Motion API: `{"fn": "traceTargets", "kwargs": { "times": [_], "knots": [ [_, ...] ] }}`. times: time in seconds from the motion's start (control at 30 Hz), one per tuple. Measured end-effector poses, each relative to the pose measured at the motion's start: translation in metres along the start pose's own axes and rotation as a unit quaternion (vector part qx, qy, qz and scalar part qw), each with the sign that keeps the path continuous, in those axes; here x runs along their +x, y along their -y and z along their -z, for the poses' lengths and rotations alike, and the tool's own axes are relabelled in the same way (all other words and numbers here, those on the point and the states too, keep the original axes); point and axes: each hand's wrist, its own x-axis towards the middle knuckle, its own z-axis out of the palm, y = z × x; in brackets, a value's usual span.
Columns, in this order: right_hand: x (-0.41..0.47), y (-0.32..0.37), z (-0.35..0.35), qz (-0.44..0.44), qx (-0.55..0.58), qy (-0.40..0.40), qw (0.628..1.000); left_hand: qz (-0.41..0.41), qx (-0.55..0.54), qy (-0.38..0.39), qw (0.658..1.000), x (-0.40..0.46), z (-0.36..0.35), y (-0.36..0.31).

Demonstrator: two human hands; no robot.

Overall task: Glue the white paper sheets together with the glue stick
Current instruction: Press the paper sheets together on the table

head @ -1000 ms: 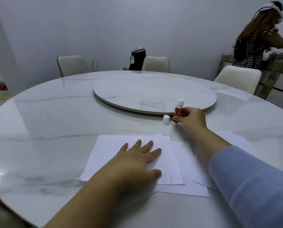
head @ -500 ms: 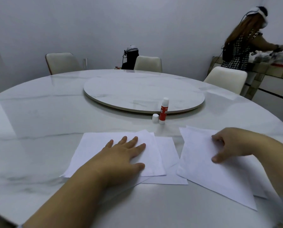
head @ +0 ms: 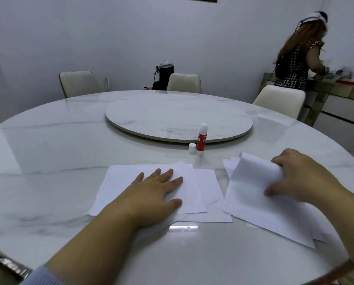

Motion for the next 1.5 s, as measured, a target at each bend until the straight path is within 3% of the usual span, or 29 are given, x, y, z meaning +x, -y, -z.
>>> {"fn": "traceTargets", "kwargs": {
  "times": [0.13, 0.2, 0.23, 0.3, 0.33, 0.37, 0.4, 0.47, 0.57, 0.67, 0.8, 0.97, 1.2, 1.33, 1.5],
  "knots": [
    [-0.003, -0.006, 0.048, 0.001, 0.104, 0.022, 0.994, -0.024, -0.019, -0.004, 1.000, 0.003, -0.004, -0.003],
    [-0.015, 0.002, 0.080, 0.019, 0.258, 0.021, 0.966, -0.026, -0.165, -0.053, 0.985, 0.006, 0.006, -0.011],
    [-0.021, 0.010, 0.090, 0.030, 0.359, 0.020, 0.933, -0.020, -0.296, -0.089, 0.951, 0.003, 0.016, -0.013],
    [-0.027, 0.027, 0.097, 0.059, 0.511, 0.022, 0.857, -0.053, -0.580, -0.093, 0.808, -0.017, 0.034, -0.008],
    [-0.026, 0.037, 0.095, 0.066, 0.566, 0.031, 0.821, -0.082, -0.668, -0.076, 0.736, -0.021, 0.041, -0.005],
    [-0.025, 0.050, 0.091, 0.059, 0.607, 0.044, 0.791, -0.119, -0.714, -0.073, 0.686, -0.027, 0.046, -0.002],
    [-0.022, 0.063, 0.083, 0.044, 0.641, 0.055, 0.764, -0.135, -0.738, -0.071, 0.657, -0.029, 0.051, -0.002],
    [-0.018, 0.093, 0.063, 0.003, 0.681, 0.083, 0.727, -0.173, -0.747, -0.065, 0.638, -0.038, 0.053, 0.000],
    [-0.015, 0.127, 0.034, -0.030, 0.699, 0.136, 0.702, -0.071, -0.695, -0.160, 0.697, -0.044, 0.056, -0.001],
    [-0.012, 0.131, 0.016, -0.043, 0.688, 0.177, 0.702, 0.031, -0.607, -0.268, 0.747, -0.046, 0.056, 0.014],
    [-0.011, 0.111, -0.002, -0.068, 0.720, 0.187, 0.665, 0.108, -0.551, -0.233, 0.794, -0.055, 0.057, 0.042],
    [-0.016, 0.099, -0.031, -0.046, 0.647, 0.143, 0.747, 0.147, -0.481, -0.164, 0.848, -0.057, 0.041, 0.064],
    [-0.017, 0.102, -0.046, -0.009, 0.534, 0.142, 0.833, 0.190, -0.407, -0.216, 0.867, -0.053, 0.026, 0.072],
    [-0.013, 0.101, -0.050, 0.013, 0.497, 0.120, 0.859, 0.187, -0.335, -0.256, 0.887, -0.051, 0.023, 0.067],
    [-0.012, 0.101, -0.050, 0.029, 0.461, 0.125, 0.878, 0.175, -0.290, -0.251, 0.907, -0.049, 0.019, 0.070]
  ]
}}
